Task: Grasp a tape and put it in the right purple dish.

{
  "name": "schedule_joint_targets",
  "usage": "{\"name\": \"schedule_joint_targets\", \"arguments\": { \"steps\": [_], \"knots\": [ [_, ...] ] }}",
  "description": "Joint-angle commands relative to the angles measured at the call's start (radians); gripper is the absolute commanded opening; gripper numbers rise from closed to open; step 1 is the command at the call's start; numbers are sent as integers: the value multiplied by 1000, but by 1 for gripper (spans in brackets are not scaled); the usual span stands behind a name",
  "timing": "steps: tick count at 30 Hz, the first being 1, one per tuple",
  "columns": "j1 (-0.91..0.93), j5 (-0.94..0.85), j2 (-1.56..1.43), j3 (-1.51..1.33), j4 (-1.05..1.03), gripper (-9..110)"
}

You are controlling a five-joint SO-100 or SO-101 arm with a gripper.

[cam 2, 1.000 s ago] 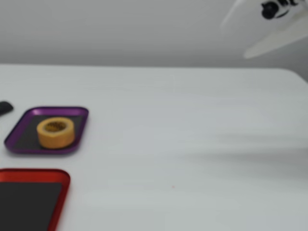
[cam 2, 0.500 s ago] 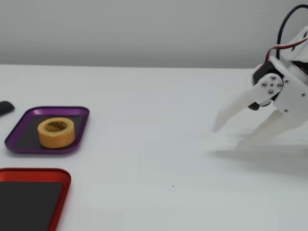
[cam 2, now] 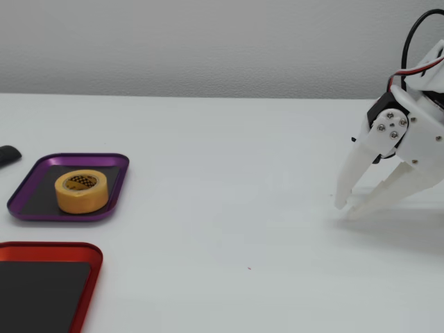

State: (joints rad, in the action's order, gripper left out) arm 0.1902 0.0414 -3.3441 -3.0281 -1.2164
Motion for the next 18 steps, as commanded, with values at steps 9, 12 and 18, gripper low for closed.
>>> {"name": "schedule_joint_targets", "arguments": {
  "steps": [9, 12, 18],
  "knots": [
    [9, -6, -95, -3, 8, 0],
    [9, -6, -95, -3, 8, 0],
    [9, -6, -95, -3, 8, 0]
  ]
}}
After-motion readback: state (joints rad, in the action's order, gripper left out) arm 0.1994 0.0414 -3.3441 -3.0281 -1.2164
